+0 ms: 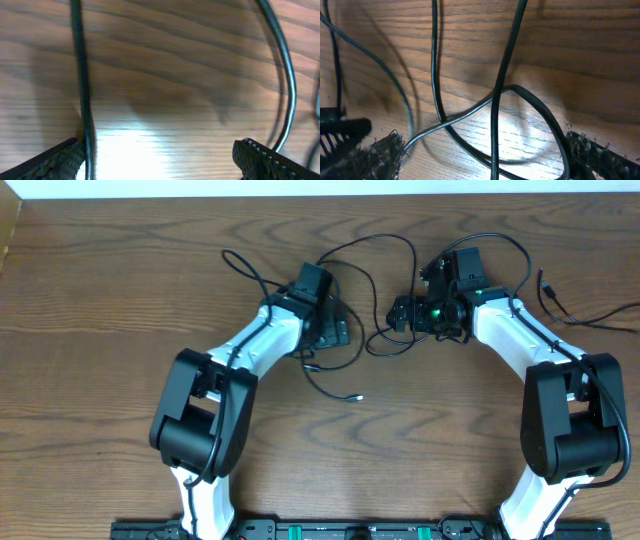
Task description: Untangle cables
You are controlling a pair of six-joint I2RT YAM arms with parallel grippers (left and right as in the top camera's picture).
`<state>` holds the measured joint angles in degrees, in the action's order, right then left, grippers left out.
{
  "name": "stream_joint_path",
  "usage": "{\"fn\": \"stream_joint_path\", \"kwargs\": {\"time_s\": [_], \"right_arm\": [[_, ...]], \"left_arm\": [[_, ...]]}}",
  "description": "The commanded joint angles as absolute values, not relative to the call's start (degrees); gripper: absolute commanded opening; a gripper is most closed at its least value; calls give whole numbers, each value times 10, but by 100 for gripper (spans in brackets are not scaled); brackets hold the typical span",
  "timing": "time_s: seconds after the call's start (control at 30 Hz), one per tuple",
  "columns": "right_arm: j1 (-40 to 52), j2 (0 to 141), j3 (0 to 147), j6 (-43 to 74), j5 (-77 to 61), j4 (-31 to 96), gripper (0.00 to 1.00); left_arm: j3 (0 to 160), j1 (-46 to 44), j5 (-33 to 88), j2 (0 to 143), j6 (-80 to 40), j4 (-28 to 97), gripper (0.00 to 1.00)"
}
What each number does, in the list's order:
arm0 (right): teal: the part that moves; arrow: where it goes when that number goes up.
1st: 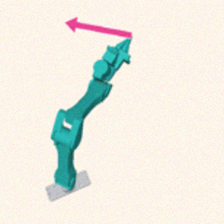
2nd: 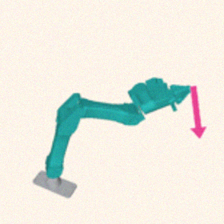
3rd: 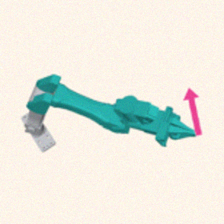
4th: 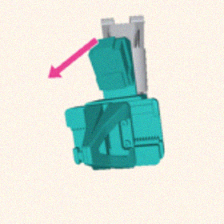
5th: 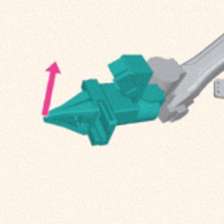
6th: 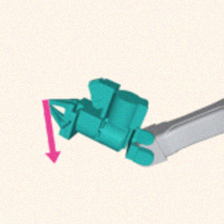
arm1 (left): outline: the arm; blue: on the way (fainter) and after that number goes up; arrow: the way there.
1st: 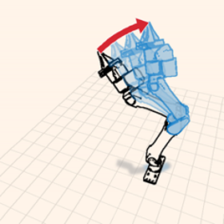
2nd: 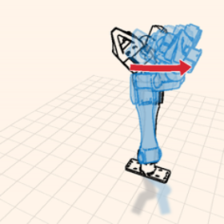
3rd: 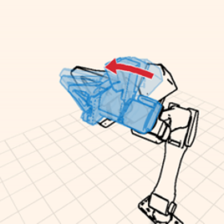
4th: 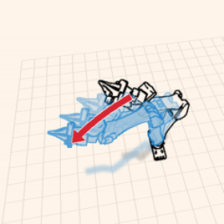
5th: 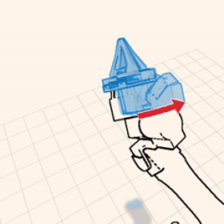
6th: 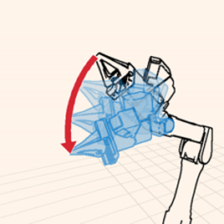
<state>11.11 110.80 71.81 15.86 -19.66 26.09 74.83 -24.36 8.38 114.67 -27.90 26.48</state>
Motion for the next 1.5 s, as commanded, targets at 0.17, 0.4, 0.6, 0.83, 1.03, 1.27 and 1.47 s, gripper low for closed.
{"fn": "stream_joint_path", "kwargs": {"time_s": [0.17,0.4,0.6,0.83,1.03,1.27,1.47], "right_arm": [[117,1099,715,151,-196,262,99],[117,1099,715,151,-194,262,99],[117,1099,715,151,-186,262,99],[117,1099,715,94,-114,259,99],[117,1099,715,84,-14,223,99],[117,1099,715,2,-25,134,99],[117,1112,715,-3,-70,96,99]], "left_arm": [[734,-298,116,1158,-310,219,98],[734,-304,116,1157,-310,205,98],[734,-271,134,1140,-296,204,98],[734,-220,161,1064,-266,209,98],[734,-178,158,1012,-255,210,98],[734,-145,81,1016,-252,253,98],[733,-121,65,1019,-254,281,98]]}}
